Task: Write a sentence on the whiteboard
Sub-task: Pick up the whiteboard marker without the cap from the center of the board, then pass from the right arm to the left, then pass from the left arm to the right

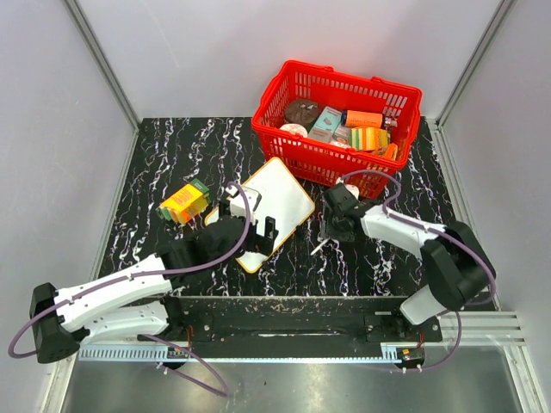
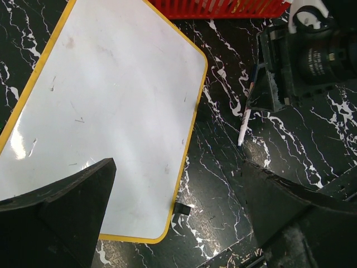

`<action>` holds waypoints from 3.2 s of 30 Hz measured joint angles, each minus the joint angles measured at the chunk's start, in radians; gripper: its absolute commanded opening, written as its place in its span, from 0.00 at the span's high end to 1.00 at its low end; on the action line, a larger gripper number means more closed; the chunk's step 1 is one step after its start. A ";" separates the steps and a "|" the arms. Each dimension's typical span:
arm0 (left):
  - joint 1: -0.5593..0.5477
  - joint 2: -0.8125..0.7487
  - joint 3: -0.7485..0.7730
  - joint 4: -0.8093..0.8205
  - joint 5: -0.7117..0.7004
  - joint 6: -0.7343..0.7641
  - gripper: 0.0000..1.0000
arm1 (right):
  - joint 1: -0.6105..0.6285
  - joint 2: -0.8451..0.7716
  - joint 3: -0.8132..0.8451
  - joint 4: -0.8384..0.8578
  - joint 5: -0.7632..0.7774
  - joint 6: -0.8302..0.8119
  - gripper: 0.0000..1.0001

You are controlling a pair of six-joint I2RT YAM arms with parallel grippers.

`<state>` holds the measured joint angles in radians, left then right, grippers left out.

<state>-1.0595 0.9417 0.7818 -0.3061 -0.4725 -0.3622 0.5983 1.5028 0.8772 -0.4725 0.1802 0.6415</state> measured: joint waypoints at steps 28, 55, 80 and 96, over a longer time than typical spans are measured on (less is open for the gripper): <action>-0.003 -0.145 -0.056 0.027 -0.004 -0.008 0.01 | -0.034 0.144 0.053 0.045 -0.109 -0.130 1.00; 0.024 0.006 0.040 0.305 0.426 -0.116 0.01 | -0.029 -0.850 -0.162 0.468 -0.465 -0.148 1.00; 0.064 0.348 0.138 0.646 0.829 -0.195 1.00 | -0.029 -0.888 -0.165 0.521 -0.465 -0.074 0.19; 0.125 0.064 0.192 0.203 0.645 -0.034 1.00 | -0.029 -0.864 -0.122 0.369 -0.372 -0.172 0.00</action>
<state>-0.9348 1.0058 0.9737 -0.1032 0.1726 -0.3958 0.5697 0.6388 0.7555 -0.1032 -0.1917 0.4694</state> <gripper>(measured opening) 0.138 0.994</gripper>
